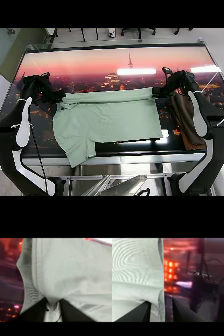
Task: Fold the shirts.
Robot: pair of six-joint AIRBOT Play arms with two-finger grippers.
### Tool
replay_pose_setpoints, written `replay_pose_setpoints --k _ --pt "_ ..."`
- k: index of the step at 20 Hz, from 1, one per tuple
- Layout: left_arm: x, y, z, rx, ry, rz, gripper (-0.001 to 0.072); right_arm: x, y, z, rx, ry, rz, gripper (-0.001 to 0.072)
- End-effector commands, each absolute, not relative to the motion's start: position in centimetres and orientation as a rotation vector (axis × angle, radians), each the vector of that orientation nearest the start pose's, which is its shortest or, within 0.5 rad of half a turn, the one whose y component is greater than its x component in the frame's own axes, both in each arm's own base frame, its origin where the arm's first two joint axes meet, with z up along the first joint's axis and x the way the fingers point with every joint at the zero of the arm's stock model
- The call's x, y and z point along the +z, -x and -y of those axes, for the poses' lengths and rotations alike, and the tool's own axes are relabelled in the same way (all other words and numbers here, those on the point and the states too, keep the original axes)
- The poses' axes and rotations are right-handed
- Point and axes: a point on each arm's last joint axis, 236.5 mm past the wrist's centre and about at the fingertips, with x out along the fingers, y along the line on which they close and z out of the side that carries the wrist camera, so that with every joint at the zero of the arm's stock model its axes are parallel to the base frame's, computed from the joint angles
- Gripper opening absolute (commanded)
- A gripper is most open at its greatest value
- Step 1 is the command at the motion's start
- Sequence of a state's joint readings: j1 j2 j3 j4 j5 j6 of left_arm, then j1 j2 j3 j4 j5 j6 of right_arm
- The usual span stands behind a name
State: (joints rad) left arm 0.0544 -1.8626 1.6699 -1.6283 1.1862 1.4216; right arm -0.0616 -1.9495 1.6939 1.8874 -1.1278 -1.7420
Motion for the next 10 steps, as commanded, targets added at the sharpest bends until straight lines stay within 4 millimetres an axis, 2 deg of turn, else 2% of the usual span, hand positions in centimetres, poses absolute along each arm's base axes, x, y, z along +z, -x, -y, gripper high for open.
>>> replay_pose_setpoints --k 1,2,3,6,8,10 --pt "-7.2 -49.6 -0.7 0.096 0.227 -1.39 0.0667 -9.6 -51.0 -4.1 0.229 -0.234 -1.368 0.0399" --pt "-6.6 -48.9 -1.0 0.102 0.227 -1.42 0.0703 -8.9 -50.4 -3.9 0.237 -0.235 -1.387 0.0414" --pt "-5.6 -48.1 -1.4 0.107 0.233 -1.451 0.0703 -8.0 -49.8 -3.5 0.239 -0.234 -1.401 0.0414" --pt "0.4 -44.9 -3.3 0.136 0.259 -1.538 0.0703 -4.1 -48.9 -1.1 0.216 -0.252 -1.376 0.0413" --pt "3.7 -40.8 -3.9 0.165 0.288 -1.61 0.0702 -2.4 -47.8 0.1 0.222 -0.269 -1.369 0.0412" --pt "4.8 -35.7 -3.1 0.165 0.289 -1.659 0.0702 -2.2 -45.9 -0.2 0.277 -0.3 -1.372 0.0412"
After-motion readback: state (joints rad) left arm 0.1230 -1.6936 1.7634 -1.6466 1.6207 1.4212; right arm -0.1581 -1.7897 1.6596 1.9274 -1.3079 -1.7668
